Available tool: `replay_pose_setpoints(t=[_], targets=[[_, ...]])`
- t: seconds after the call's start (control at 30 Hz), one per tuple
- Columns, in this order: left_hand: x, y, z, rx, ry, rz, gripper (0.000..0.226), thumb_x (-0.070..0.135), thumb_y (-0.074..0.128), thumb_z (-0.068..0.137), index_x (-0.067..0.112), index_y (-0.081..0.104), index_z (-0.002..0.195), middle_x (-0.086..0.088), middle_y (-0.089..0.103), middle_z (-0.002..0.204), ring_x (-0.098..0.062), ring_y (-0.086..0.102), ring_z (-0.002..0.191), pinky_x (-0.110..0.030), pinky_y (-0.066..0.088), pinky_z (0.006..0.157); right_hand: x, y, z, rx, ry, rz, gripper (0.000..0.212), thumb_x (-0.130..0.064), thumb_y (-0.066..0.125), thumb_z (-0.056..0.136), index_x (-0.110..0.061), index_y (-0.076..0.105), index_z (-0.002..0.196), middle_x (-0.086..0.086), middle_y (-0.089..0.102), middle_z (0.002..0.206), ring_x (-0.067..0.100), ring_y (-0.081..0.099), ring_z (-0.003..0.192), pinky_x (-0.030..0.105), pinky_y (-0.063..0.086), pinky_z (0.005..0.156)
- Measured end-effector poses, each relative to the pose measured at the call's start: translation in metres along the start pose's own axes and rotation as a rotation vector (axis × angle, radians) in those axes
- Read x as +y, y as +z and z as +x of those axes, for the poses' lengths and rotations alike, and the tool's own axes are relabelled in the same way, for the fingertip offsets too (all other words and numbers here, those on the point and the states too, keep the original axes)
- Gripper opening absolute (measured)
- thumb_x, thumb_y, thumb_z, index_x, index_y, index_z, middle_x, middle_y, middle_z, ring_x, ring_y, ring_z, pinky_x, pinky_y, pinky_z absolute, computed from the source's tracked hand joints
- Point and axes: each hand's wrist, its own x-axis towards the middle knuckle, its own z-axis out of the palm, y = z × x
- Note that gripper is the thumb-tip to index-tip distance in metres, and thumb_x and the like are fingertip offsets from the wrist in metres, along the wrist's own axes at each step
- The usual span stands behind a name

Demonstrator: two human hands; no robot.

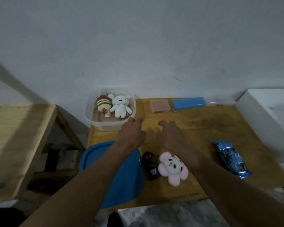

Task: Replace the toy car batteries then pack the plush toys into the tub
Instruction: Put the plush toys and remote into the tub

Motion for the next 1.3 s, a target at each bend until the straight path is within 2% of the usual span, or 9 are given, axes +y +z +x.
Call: replay_pose_setpoints(t=[0.17,0.33,0.43,0.53,0.67,0.8,1.03,1.2,1.3], targets=[[0.039,0.049,-0.04,-0.15,-0.149,0.041,0.051,0.03,0.054,0.094,0.02,0.035,0.141,-0.016,0.041,0.133,-0.037,0.05,0.115,-0.046,0.05,0.086,0.043,0.006,-0.04,-0.135,-0.036,-0.043,0.046,-0.035,0.053,0.091,-0.025,0.041,0.134,0.014,0.042,0.128,0.036,0.052,0.107,0.039,0.046,0.08],[0.062,0.087,-0.072,-0.249,-0.279,0.046,0.055,0.036,0.058,0.092,0.024,0.035,0.14,-0.016,0.033,0.138,-0.037,0.052,0.114,-0.044,0.049,0.088,0.084,0.022,-0.068,-0.302,-0.08,-0.083,0.058,-0.048,0.053,0.09,-0.03,0.035,0.142,0.013,0.036,0.138,0.035,0.046,0.118,0.041,0.043,0.09],[0.068,0.099,-0.082,-0.266,-0.294,0.026,0.058,0.023,0.058,0.092,0.025,0.032,0.144,-0.015,0.026,0.143,-0.036,0.055,0.11,-0.042,0.049,0.091,0.099,0.026,-0.079,-0.258,-0.049,-0.085,0.055,-0.041,0.051,0.092,-0.029,0.033,0.143,0.009,0.039,0.14,0.03,0.047,0.12,0.037,0.041,0.093],[0.073,0.105,-0.084,-0.264,-0.301,0.011,0.063,0.011,0.059,0.088,0.025,0.033,0.143,-0.017,0.022,0.141,-0.038,0.058,0.104,-0.041,0.051,0.094,0.108,0.028,-0.085,-0.181,-0.039,-0.034,0.051,-0.032,0.051,0.092,-0.034,0.034,0.141,0.008,0.042,0.137,0.029,0.05,0.117,0.034,0.041,0.087],[0.077,0.115,-0.076,-0.275,-0.356,0.015,0.069,0.015,0.062,0.084,0.03,0.031,0.144,-0.02,0.021,0.136,-0.041,0.056,0.103,-0.044,0.05,0.096,0.124,0.031,-0.086,-0.115,-0.081,-0.073,0.05,-0.039,0.046,0.093,-0.035,0.034,0.141,0.008,0.042,0.138,0.027,0.049,0.116,0.031,0.039,0.082],[0.08,0.122,-0.07,-0.252,-0.4,0.047,0.055,0.015,0.055,0.092,0.029,0.034,0.142,-0.024,0.029,0.134,-0.038,0.056,0.103,-0.043,0.052,0.093,0.136,0.04,-0.089,-0.177,-0.099,-0.096,0.071,-0.044,0.058,0.085,-0.032,0.023,0.146,0.01,0.036,0.141,0.027,0.044,0.12,0.033,0.041,0.089],[0.084,0.115,-0.076,-0.161,-0.41,-0.032,0.048,0.009,0.049,0.093,0.03,0.038,0.134,-0.022,0.036,0.127,-0.037,0.056,0.098,-0.041,0.054,0.084,0.131,0.041,-0.082,-0.194,-0.026,0.033,0.06,-0.036,0.057,0.09,-0.036,0.029,0.143,0.011,0.038,0.141,0.026,0.046,0.123,0.033,0.042,0.095],[0.079,0.072,-0.075,-0.006,-0.418,-0.127,0.056,0.004,0.052,0.092,0.031,0.037,0.139,-0.02,0.036,0.132,-0.037,0.051,0.111,-0.04,0.048,0.091,0.105,0.015,-0.068,-0.092,-0.078,0.065,0.062,-0.042,0.057,0.088,-0.036,0.03,0.142,0.01,0.05,0.134,0.026,0.052,0.117,0.035,0.045,0.092],[0.067,0.032,-0.07,0.1,-0.408,-0.132,0.059,0.004,0.055,0.089,0.03,0.037,0.139,-0.019,0.035,0.132,-0.037,0.051,0.109,-0.039,0.05,0.087,0.069,-0.003,-0.053,0.0,-0.121,0.075,0.063,-0.048,0.059,0.084,-0.036,0.031,0.139,0.008,0.055,0.128,0.024,0.055,0.111,0.036,0.05,0.089]])
